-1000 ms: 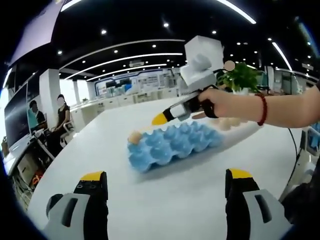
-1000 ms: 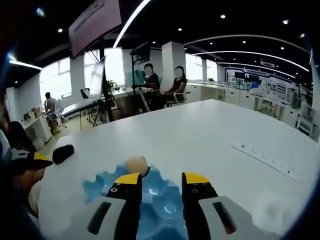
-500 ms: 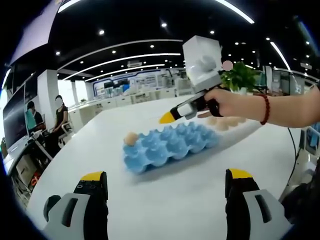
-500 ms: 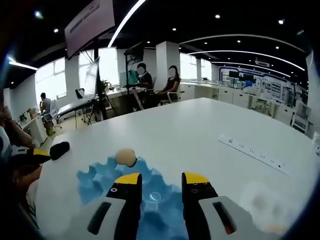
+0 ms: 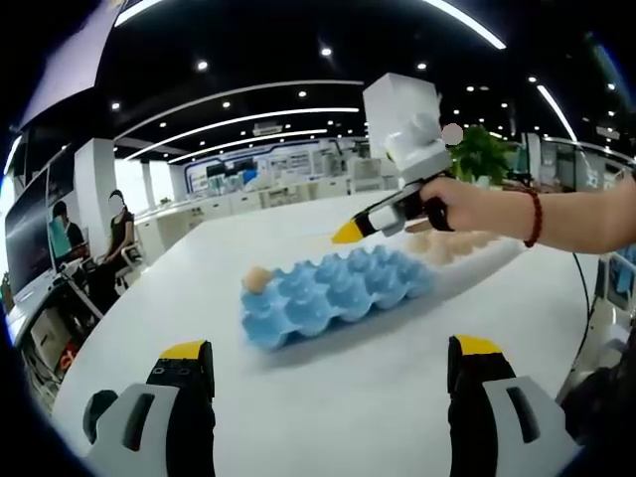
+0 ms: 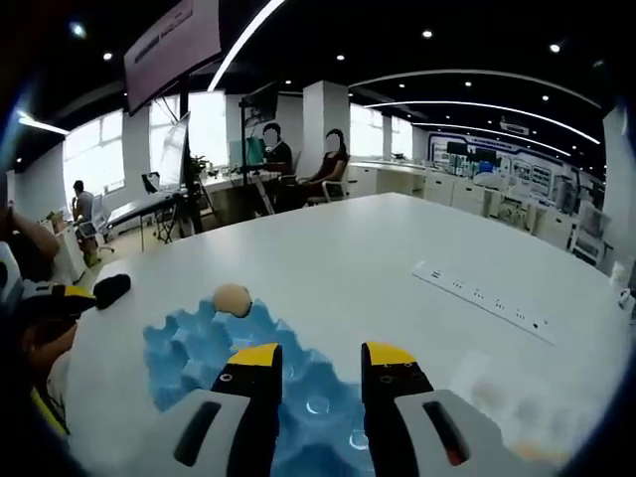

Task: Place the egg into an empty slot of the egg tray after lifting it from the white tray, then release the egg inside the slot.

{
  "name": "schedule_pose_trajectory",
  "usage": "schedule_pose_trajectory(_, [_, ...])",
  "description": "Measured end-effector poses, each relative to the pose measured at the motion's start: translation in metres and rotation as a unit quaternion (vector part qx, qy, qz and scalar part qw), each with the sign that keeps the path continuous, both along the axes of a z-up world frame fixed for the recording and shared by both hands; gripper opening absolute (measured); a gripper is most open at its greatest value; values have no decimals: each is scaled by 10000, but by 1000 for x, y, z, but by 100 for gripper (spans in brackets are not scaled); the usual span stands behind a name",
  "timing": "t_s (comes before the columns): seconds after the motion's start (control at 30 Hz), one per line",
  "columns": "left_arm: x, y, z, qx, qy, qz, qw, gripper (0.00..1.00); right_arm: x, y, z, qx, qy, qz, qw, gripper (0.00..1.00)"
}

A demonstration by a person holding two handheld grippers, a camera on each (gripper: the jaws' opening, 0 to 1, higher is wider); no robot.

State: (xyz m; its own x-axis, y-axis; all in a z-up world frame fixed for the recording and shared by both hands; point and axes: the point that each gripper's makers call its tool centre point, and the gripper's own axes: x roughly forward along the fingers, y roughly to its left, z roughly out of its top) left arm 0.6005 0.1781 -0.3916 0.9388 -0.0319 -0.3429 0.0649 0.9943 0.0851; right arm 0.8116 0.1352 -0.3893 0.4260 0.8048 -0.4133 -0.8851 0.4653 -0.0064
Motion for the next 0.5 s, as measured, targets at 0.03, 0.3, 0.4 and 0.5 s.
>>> schedule_pose_trajectory(0.03, [0,-1,0,-3,4,-3,10000,100,1,-2,0,-22,-7,-21,10000,33])
schedule_pose_trajectory(0.3, [5,-9,0,-27,-2,-67,10000,100,1,-12,3,21,12,-67,10000,33])
schedule_pose_trajectory(0.4, [7,-13,1,-42,-26,-109,9999,100,4,-17,3,-43,-34,-107,9999,33])
schedule_pose_trajectory(0.5, [8,-14,0,-71,-21,-125,9999,100,6,-23,4,0,-3,-175,9998,33])
